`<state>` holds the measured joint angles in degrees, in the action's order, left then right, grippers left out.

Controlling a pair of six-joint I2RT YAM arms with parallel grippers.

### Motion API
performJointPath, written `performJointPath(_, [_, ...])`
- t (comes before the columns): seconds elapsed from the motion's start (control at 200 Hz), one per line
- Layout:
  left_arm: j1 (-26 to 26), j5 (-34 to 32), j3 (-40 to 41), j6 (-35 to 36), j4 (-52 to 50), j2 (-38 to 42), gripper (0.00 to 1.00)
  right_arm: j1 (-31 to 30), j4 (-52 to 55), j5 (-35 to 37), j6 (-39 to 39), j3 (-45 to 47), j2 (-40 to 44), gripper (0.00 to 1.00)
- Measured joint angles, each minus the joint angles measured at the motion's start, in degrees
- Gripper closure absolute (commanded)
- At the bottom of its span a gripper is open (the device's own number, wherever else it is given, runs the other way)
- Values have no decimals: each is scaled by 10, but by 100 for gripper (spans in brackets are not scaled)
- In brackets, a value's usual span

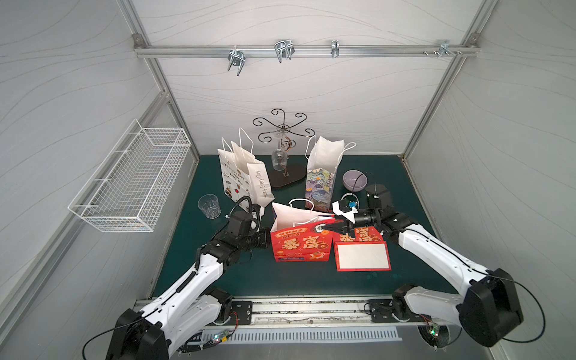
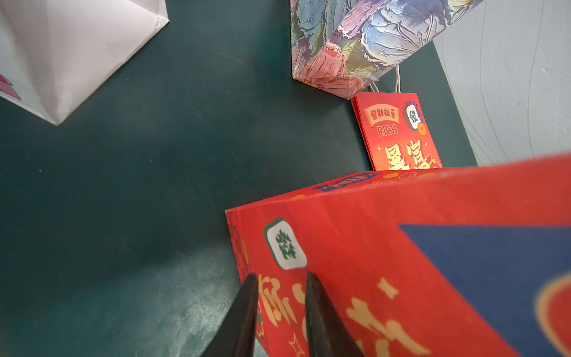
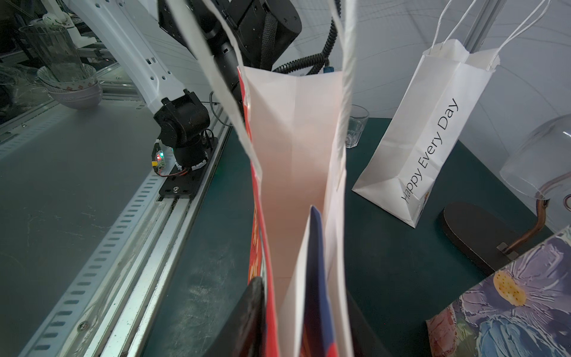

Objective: Put away the paper bag
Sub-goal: Press the paper bag at the center of the board.

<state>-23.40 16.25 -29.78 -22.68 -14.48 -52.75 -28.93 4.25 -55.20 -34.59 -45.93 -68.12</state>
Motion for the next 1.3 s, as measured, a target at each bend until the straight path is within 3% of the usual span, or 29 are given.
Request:
performJointPath(0.235, [0,-22,0,0,0,35,73,-1,1,-7,-8,-2,-4,100])
performJointPath(0.425, [0,-62,-1,18,0,105,72,11,21,-32,-5,-19,-4,100])
performJointPath(0.565, [0,-88,-2,42,0,167,68,59,72,-71,-3,-60,5,100])
performJointPath(0.71, [0,-90,-2,85,1,240,53,112,162,-103,-10,-124,33,100])
performJointPath(0.86, [0,-30,-6,149,0,289,34,163,240,-127,-17,-181,71,100])
performJointPath(1.061, [0,128,-35,212,-8,245,16,193,270,-152,-1,-216,96,100])
performJointPath(1.296, [-4,235,-35,222,57,177,10,193,270,-172,35,-221,95,100])
